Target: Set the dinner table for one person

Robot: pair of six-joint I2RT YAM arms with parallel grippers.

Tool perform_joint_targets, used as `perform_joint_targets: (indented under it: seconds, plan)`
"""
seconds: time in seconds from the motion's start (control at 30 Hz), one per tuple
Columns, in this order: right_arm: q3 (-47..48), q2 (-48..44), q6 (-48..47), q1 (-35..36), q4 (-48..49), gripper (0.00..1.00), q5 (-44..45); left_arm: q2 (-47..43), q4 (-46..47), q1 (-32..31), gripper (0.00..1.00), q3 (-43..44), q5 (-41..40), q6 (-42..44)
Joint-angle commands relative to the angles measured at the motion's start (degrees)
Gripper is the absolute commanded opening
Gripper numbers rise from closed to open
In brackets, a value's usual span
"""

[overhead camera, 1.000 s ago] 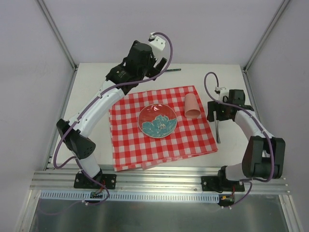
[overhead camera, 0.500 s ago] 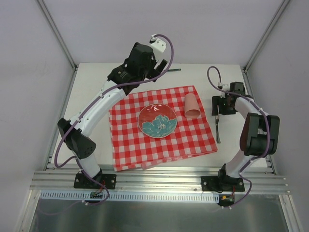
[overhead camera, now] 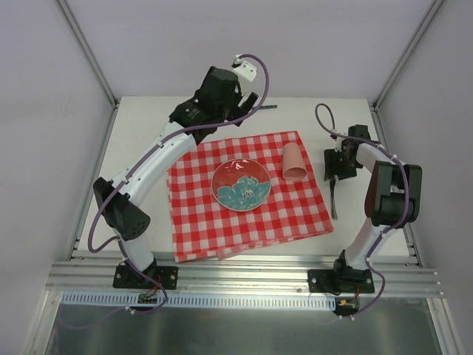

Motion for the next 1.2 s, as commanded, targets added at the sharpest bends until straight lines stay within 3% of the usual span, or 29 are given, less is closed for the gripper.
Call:
perform_joint_targets:
  seconds: [0.0, 0.2, 0.3, 0.6, 1.0, 1.17]
  plan:
    - [3.2, 1.4, -0.6, -0.17, -2.98, 0.59, 0.22, 0.15, 1.4, 0.07, 0.99, 2.97, -0.49, -0.98]
    - [3.38, 1.93, -1.04, -0.17, -3.42, 0.51, -0.74, 0.76, 1.4, 0.07, 0.99, 3.67, -0.4, -1.16]
    - [3.29, 2.37, -0.86, -0.17, -3.77, 0.41, 0.04, 1.03, 1.4, -0.02, 0.99, 4.2, -0.4, -1.16]
    - [3.64, 3.42, -1.04, 0.09, -5.09, 0.31, 3.48, 1.29, 1.4, -0.02, 0.99, 4.55, -0.49, -1.16]
    - [4.79, 4.21, -1.13, 0.09, -6.06, 0.03, 2.95, 1.91, 1.4, -0.02, 0.99, 5.34, -0.4, -1.25]
    - [4.7, 4.04, -1.12, 0.18, -6.15, 0.0, 2.69, 1.99, 1.4, -0.02, 0.99, 5.43, -0.31, -1.07]
